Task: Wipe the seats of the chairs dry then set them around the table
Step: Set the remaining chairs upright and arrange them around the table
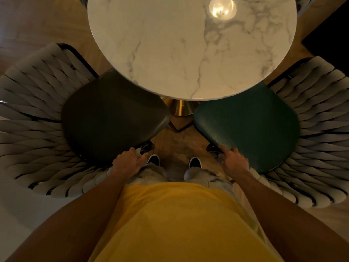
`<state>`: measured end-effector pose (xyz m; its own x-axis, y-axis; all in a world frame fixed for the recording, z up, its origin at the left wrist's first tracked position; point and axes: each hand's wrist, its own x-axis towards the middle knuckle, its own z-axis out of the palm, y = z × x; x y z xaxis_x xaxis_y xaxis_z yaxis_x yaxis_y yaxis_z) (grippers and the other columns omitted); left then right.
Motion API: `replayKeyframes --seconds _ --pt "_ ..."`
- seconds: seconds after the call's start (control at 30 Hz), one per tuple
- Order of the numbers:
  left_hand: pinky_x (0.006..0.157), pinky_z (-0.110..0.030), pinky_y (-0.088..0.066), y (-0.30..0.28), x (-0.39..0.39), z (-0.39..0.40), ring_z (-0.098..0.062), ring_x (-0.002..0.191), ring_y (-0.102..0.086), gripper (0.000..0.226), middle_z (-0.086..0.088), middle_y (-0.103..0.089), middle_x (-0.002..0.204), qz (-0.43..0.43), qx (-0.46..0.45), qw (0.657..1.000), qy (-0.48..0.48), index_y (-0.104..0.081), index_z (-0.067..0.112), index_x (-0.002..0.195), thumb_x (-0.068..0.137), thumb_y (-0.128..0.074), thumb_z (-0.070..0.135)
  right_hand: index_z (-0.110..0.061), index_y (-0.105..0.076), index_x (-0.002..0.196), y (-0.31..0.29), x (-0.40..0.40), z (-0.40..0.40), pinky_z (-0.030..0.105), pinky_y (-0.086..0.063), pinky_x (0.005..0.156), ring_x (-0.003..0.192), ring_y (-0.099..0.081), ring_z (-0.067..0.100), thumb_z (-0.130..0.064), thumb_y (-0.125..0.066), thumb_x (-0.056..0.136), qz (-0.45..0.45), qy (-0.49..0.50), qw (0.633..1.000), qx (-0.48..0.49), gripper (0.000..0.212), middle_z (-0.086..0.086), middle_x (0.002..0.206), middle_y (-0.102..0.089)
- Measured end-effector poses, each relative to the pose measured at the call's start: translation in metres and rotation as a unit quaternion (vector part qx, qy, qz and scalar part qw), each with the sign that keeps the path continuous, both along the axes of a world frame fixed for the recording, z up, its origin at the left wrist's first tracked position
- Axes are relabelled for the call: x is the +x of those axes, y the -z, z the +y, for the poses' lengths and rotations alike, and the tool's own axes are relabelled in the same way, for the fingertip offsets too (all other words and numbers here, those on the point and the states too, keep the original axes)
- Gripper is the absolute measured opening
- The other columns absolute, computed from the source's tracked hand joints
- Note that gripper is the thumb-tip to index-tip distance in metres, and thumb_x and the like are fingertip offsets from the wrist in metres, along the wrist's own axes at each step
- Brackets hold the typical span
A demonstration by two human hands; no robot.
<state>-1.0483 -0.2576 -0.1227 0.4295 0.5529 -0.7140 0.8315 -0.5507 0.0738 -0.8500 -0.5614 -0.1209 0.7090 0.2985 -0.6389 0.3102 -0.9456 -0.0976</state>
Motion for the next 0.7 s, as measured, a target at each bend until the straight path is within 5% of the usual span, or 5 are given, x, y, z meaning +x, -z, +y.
replayKeyframes --seconds 0.3,0.43,0.7 --pt "0.093 -0.050 -0.047 -0.007 0.007 -0.008 -0.032 0.107 -0.056 0.067 -0.013 -0.055 0.117 0.051 0.016 0.998 -0.012 -0.043 0.015 0.123 0.088 -0.036 0.071 -0.040 -0.029 0.144 0.001 0.000 -0.003 0.053 -0.044 0.096 0.110 -0.054 0.034 -0.039 -0.037 0.100 -0.007 -0.011 1.000 -0.003 0.044 0.010 0.129 -0.046" --pt "0.103 -0.060 -0.038 -0.013 0.006 -0.022 -0.039 0.127 -0.044 0.060 -0.017 -0.045 0.137 0.057 0.032 0.998 0.012 -0.030 0.018 0.139 0.094 -0.045 0.054 -0.041 -0.026 0.143 0.001 0.001 -0.005 0.053 -0.043 0.096 0.110 -0.053 0.035 -0.034 -0.034 0.101 0.003 -0.020 1.000 -0.008 0.044 0.010 0.131 -0.043" --pt "0.106 -0.062 -0.033 -0.019 -0.003 -0.036 -0.038 0.136 -0.035 0.086 -0.016 -0.035 0.148 0.039 0.072 0.994 0.072 -0.004 0.028 0.155 0.091 -0.062 0.021 -0.037 -0.027 0.144 -0.008 0.001 -0.012 0.051 -0.042 0.092 0.110 -0.053 0.037 -0.031 -0.035 0.101 0.006 -0.050 0.999 -0.005 0.044 0.013 0.127 -0.044"
